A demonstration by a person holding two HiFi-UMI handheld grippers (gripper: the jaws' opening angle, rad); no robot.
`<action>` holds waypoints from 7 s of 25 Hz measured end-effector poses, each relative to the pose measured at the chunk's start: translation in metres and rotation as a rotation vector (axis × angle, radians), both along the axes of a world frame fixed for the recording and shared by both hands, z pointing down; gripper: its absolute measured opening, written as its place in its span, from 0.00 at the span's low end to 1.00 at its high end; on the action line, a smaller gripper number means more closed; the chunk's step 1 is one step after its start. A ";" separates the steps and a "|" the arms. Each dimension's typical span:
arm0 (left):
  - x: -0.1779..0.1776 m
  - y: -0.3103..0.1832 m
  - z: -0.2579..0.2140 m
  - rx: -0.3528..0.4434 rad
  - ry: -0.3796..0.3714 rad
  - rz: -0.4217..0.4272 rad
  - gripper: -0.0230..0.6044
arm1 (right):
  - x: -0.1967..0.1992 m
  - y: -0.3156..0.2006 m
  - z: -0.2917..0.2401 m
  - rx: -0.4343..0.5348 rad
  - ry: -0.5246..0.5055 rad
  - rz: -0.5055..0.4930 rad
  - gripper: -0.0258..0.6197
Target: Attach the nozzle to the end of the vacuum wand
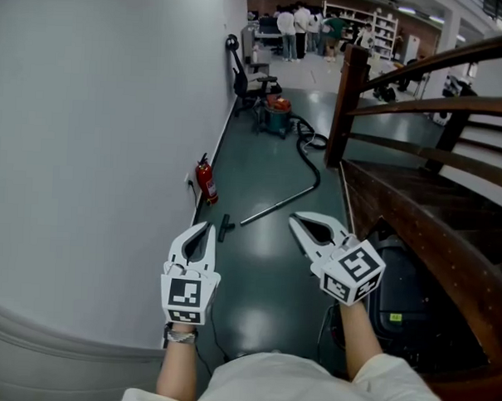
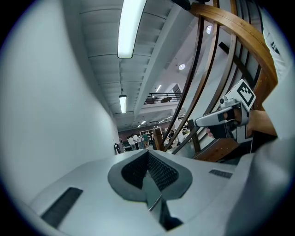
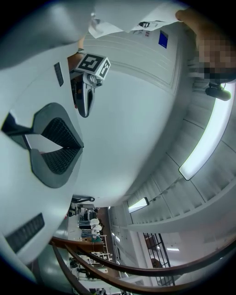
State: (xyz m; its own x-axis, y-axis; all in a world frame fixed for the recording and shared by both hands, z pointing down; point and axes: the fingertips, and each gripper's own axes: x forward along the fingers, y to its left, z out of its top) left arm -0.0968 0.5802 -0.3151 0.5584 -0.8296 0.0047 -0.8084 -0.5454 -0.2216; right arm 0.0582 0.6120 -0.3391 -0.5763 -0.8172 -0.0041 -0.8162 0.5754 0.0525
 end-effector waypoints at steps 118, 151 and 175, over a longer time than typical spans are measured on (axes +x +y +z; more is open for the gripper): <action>-0.019 -0.689 0.362 -0.399 -0.071 -0.189 0.04 | -0.013 -0.744 0.344 -0.255 0.197 -0.264 0.09; -0.014 -0.755 0.713 -0.475 -0.049 -0.107 0.04 | -0.030 -0.810 0.674 -0.239 0.246 -0.328 0.09; -0.012 -0.764 0.918 -0.592 -0.099 -0.017 0.04 | -0.040 -0.814 0.900 -0.362 0.319 -0.399 0.09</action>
